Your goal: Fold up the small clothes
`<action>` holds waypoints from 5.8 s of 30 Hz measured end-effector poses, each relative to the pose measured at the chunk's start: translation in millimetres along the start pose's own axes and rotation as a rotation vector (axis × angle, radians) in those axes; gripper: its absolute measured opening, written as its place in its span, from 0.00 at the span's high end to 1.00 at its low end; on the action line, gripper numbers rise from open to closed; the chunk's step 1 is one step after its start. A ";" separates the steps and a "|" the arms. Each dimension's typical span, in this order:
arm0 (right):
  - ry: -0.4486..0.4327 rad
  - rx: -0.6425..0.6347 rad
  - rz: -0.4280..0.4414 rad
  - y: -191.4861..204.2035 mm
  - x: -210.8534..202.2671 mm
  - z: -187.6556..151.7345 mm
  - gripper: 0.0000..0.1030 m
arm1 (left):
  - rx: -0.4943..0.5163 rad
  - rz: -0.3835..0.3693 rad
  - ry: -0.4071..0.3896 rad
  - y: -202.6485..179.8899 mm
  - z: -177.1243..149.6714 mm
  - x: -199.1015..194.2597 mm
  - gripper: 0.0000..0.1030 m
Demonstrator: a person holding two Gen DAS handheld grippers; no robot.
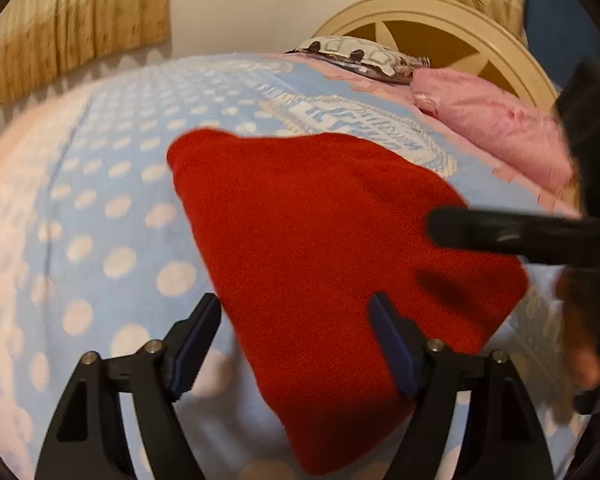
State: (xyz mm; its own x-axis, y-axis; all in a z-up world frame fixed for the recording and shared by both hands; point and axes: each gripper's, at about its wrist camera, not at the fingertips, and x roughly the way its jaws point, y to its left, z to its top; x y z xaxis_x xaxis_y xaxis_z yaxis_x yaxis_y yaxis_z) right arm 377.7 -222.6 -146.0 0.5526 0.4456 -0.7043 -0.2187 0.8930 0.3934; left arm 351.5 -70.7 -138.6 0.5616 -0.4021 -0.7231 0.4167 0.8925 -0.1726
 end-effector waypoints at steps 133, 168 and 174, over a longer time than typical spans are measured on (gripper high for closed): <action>0.180 -0.262 0.547 268.1 144.6 23.8 0.70 | -0.415 0.210 -0.186 136.6 -124.3 -202.5 0.57; 0.356 -0.362 0.573 357.8 220.4 -18.8 0.70 | -0.582 0.284 -0.177 171.2 -188.7 -203.0 0.56; 0.391 -0.349 0.530 348.0 235.2 -24.2 0.69 | -0.581 0.279 -0.186 171.2 -194.1 -202.2 0.54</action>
State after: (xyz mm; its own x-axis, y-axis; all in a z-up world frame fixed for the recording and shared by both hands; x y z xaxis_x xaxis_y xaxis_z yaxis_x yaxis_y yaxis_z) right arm 412.1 194.5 -189.1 -0.0104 0.7539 -0.6569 -0.6549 0.4913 0.5742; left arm 170.5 203.0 -151.8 0.7280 -0.1225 -0.6746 -0.1852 0.9122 -0.3655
